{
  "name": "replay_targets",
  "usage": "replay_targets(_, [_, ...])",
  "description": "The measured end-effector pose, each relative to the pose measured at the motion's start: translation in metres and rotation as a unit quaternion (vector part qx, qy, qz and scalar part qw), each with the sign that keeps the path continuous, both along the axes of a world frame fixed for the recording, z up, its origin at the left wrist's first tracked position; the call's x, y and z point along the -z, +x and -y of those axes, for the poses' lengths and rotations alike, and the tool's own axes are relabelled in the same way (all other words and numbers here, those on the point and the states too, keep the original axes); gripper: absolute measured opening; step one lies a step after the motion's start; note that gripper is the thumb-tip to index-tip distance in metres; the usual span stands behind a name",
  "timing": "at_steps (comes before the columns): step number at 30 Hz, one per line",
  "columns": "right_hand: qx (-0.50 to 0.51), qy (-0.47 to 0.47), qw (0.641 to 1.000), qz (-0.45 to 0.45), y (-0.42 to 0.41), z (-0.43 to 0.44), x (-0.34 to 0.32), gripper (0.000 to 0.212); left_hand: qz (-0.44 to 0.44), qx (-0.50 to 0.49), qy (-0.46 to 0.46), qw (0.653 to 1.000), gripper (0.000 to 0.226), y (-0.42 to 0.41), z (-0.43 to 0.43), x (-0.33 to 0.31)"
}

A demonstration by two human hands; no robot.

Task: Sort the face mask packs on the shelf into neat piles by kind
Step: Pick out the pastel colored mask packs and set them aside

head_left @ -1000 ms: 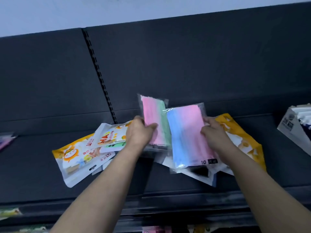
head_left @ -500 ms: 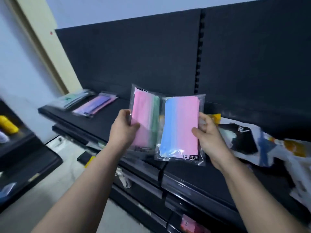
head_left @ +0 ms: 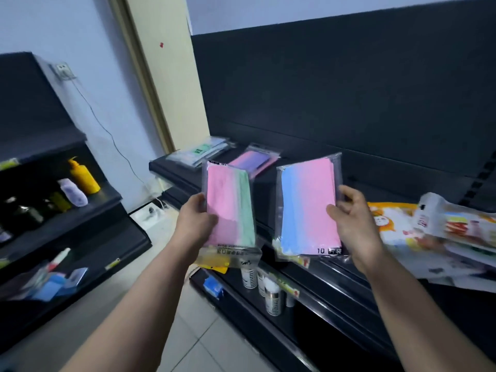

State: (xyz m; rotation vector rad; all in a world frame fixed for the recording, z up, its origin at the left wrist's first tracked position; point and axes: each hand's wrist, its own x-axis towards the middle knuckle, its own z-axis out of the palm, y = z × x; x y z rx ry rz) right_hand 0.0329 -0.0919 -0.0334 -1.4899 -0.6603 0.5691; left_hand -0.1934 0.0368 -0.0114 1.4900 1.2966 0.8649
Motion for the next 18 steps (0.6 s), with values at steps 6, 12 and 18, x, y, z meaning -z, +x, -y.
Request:
replay_targets(6, [0.028,-0.006,1.0,-0.012,-0.015,-0.061,-0.001,0.044,-0.028,0.052,-0.007,0.998,0.061,0.0,-0.053,0.002])
replay_targets(12, [0.065,0.023,0.996,-0.055,-0.003,-0.123,0.002,0.042,-0.049,0.054,0.001,0.997,0.067,0.023,-0.124,-0.007])
replay_targets(18, [0.074,0.034,0.996,-0.047,0.023,-0.175,-0.005,0.047,-0.091,0.115,0.015,0.989,0.06,0.065,-0.192,-0.025])
